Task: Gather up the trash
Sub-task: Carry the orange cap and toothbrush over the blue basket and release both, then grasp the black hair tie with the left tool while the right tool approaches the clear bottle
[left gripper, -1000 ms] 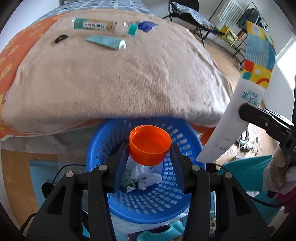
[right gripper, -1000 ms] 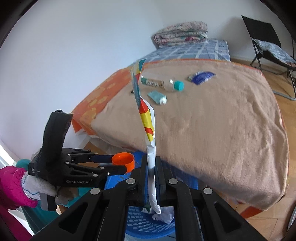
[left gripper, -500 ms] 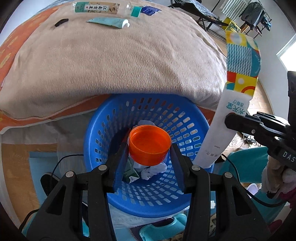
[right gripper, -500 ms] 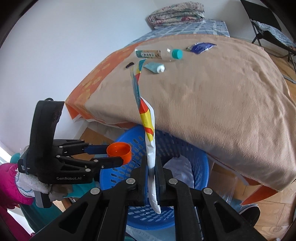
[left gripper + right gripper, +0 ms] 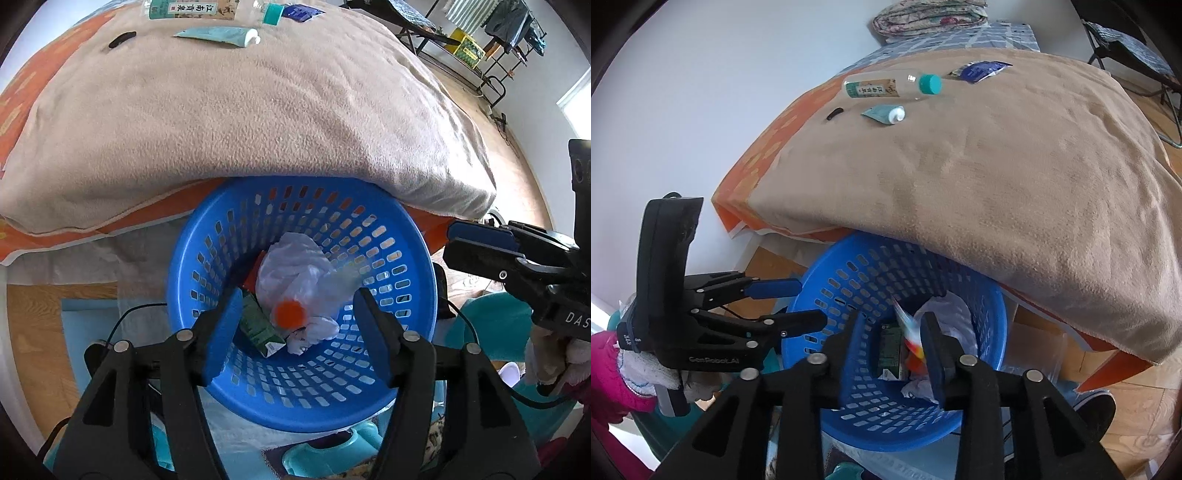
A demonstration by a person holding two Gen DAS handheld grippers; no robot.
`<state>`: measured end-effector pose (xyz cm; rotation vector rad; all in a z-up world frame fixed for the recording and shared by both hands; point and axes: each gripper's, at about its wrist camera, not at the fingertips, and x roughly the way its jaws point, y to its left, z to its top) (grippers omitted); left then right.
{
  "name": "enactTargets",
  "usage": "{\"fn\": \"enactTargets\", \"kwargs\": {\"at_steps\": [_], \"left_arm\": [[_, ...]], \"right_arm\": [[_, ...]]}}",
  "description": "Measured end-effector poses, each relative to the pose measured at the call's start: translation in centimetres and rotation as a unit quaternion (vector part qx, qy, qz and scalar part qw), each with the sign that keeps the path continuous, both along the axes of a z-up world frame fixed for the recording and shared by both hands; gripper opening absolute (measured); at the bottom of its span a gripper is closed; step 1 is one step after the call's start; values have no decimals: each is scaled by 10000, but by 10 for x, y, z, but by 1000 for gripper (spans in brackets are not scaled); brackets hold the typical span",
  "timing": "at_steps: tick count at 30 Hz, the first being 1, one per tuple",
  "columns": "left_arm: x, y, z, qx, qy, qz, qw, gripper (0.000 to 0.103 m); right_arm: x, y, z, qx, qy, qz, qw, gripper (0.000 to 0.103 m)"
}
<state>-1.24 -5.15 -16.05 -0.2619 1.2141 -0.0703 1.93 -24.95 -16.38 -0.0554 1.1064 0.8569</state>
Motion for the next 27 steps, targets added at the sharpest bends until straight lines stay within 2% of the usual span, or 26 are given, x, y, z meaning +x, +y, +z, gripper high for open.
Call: {"fn": "enactTargets", "kwargs": {"at_steps": [2,6,8,14,27], "left_arm": [[1,0,-1,28,25,9,10000,64],[1,1,-2,31,52,23,10000,64],[1,1,-3,39,64,31,10000,65],[1,3,-2,43,71,62,9999,65],[3,11,1,0,73,224,9997,65]], "right_arm": [[1,-1,0,-25,-7,-76,10000,62],[2,-2,0,-43,-6,-138,9999,66],[3,-3,0,-71,-17,-178,9998,73],[7,-4,0,-129,2,-305,9995,83],[10,-2,7,-422,-351,-471,9974,89]]}}
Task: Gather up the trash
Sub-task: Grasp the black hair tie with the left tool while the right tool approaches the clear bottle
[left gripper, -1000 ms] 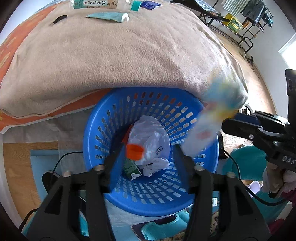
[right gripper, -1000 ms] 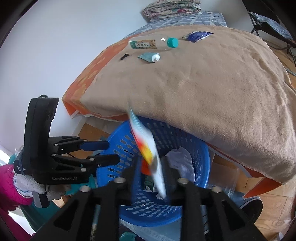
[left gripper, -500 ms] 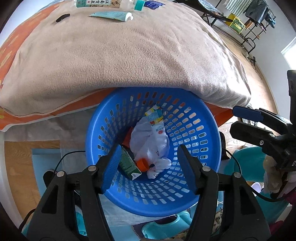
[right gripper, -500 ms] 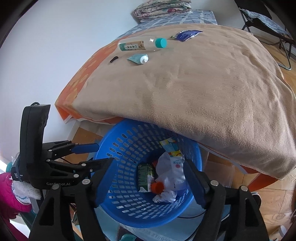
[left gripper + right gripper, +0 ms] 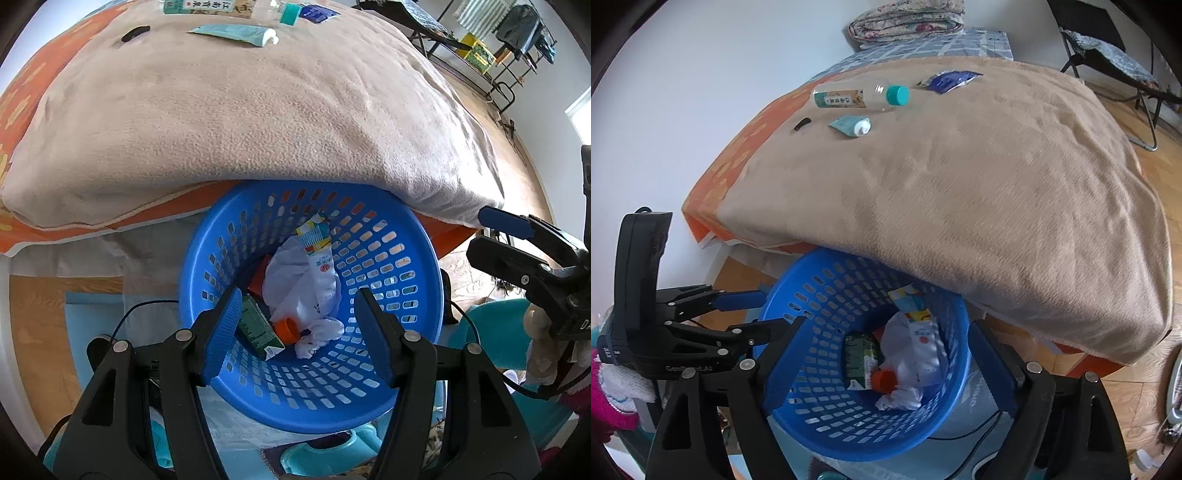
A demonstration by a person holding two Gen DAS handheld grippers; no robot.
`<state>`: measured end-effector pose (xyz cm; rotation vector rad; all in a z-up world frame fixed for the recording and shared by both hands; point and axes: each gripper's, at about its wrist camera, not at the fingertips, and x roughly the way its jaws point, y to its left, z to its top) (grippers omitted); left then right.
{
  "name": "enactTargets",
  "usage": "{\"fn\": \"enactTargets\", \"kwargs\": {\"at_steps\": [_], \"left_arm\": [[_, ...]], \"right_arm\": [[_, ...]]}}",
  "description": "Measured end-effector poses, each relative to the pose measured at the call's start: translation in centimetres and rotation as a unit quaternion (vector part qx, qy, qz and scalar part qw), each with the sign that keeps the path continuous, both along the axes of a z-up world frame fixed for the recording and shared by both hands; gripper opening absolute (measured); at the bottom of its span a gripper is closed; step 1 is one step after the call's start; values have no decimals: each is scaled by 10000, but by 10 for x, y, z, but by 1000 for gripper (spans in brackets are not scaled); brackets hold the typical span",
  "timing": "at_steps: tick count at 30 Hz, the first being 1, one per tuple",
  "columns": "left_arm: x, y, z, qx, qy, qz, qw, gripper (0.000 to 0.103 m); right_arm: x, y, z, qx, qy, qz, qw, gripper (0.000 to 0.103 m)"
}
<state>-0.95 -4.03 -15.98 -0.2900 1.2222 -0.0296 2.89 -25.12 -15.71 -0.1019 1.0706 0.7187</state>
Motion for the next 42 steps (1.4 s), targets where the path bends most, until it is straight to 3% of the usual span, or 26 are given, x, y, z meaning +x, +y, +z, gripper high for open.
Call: {"fn": "enactTargets", "kwargs": {"at_steps": [9,24,32,42], "left_arm": [[18,26,24,-110,-127,327,9993,65],[68,105,78,196,-694,992,9925,65],[92,156,84,218,-839,1398,9864,65],[125,197,71,199,-820,1692,9820,65]], "right_arm": [[16,3,19,-97,-338,-185,9992,93],[59,20,59,282,-498,-77,9983,93],[86,43,80,273,-786,100,9965,93],[127,91,97,356,-879,407,9947,93]]}}
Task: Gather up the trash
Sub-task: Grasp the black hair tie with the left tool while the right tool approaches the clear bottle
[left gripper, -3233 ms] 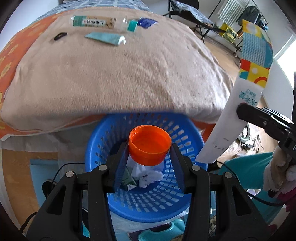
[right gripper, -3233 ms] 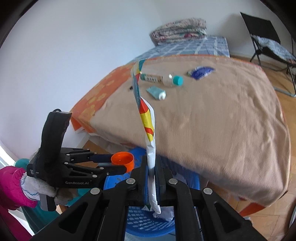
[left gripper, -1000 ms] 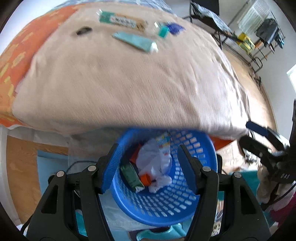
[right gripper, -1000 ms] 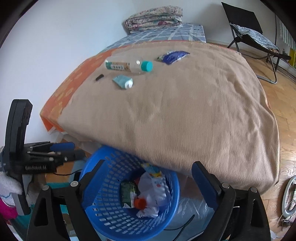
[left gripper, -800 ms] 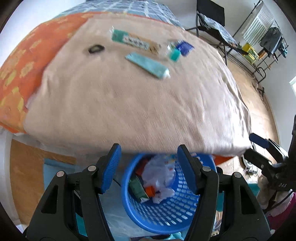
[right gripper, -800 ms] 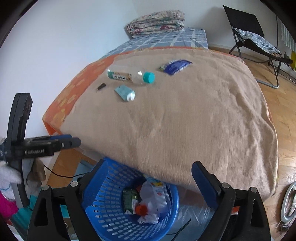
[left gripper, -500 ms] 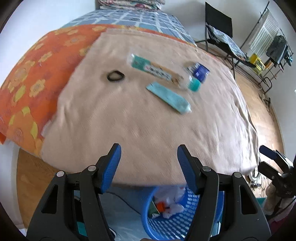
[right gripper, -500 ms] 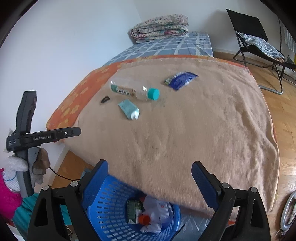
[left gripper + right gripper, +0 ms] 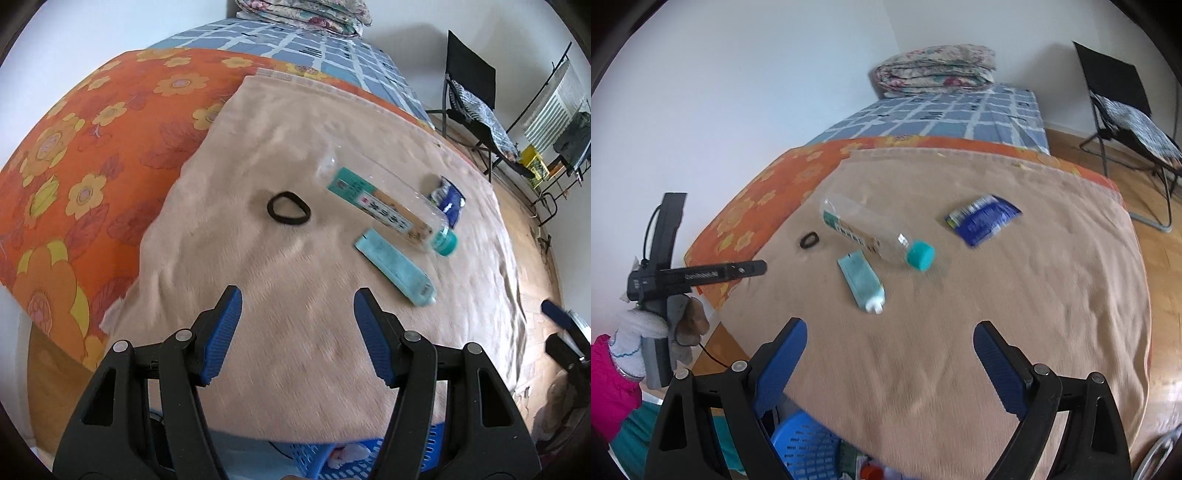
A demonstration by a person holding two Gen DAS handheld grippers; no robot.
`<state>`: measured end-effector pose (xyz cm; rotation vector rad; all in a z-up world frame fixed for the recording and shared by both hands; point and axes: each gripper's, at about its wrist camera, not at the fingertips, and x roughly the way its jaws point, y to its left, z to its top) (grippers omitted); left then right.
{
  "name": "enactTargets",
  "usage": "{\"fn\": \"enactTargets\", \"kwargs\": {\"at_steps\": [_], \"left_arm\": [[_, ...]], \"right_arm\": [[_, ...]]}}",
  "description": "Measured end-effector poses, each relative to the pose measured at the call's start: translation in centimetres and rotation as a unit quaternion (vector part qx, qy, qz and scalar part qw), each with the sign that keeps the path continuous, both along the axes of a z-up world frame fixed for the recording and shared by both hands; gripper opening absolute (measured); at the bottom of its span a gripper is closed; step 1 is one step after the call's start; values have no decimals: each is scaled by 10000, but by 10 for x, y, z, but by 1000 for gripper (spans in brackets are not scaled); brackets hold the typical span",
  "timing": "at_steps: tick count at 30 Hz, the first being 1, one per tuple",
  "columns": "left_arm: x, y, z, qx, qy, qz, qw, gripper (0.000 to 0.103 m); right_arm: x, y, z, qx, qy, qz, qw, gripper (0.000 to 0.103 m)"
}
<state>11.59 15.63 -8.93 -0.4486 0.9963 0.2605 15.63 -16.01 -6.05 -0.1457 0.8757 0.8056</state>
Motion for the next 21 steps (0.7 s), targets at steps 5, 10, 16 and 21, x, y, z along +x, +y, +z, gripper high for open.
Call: {"fn": "enactTargets", "kwargs": {"at_steps": [5,10,16,21], "left_arm": [[20,8,-10,110,-3,-17,9999,65],[40,13,-21,282,75,-120,9995,65],[63,21,-36,258,141,-183,9994,65],[73,24,-46,327,208,-237,9990,65]], "right_arm": [[26,29,1,73,24,119,9999,93],[56,46,-8,205,282,72,9994,93],[80,68,-19,179,381,108,9991,93],[86,89,-29,19,336,394,9987,93]]}}
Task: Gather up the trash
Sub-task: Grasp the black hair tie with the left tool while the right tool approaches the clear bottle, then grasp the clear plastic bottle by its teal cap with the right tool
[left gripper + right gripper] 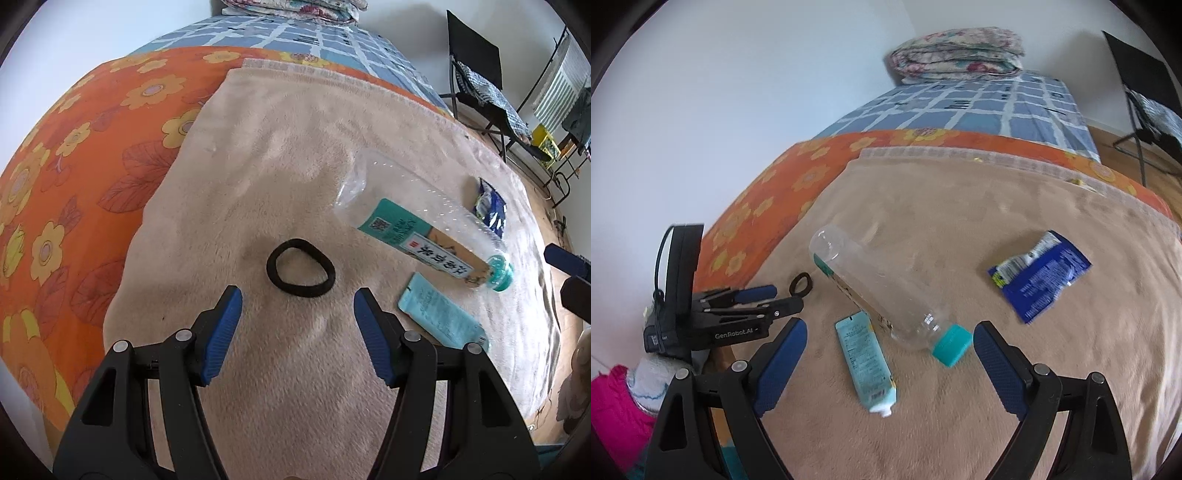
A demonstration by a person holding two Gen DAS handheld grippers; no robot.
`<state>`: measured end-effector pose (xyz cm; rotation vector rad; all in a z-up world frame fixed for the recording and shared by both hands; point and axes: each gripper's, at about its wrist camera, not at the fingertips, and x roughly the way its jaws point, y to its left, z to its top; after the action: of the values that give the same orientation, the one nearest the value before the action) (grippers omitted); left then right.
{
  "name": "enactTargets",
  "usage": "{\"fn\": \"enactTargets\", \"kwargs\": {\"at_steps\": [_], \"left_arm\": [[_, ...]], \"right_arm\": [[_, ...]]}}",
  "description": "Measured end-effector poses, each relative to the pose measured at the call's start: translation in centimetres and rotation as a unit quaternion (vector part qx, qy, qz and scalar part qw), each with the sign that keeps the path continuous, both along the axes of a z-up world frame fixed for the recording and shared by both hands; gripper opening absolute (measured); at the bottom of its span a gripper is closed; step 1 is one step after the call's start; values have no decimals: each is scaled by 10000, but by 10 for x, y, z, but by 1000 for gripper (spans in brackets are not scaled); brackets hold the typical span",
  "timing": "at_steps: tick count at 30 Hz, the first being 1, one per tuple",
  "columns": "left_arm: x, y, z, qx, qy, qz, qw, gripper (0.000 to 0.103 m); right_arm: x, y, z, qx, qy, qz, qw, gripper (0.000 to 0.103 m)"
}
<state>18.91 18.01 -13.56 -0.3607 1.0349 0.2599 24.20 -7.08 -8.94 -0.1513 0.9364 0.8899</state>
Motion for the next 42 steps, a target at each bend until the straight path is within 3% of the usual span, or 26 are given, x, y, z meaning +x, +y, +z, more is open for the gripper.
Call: {"fn": "enactTargets", "kwargs": {"at_steps": [5,8,16,21,25,33,35,42], "left_arm": [[6,1,-5,27,-13,-35,10000,65],[8,2,-6,71,-7,-89,9999,56],[10,6,-8,135,-50,-138,9998,36],[10,5,-9,164,-75,-154,9997,34],[12,6,-7,129,-98,-174,9997,27],[10,7,-7,129,-102,-208,9996,19],[10,7,-6,112,-115,-199,9997,19],[8,6,-5,112,-149,-209,9996,15]], "right_arm": [[-2,23,-5,-266,-348,303,9986,93],[-5,40,-10,-534,-585,470,9958,93],[1,58,-26,-714,-649,616,9934,93],[3,65,-33,-815,-718,585,9924,93],[0,70,-38,-879,-775,585,9914,93],[-5,85,-48,-1340,-1264,658,9807,86],[-5,88,-52,-1483,-1400,648,9768,77],[-5,85,-49,-1335,-1461,647,9781,67]]}}
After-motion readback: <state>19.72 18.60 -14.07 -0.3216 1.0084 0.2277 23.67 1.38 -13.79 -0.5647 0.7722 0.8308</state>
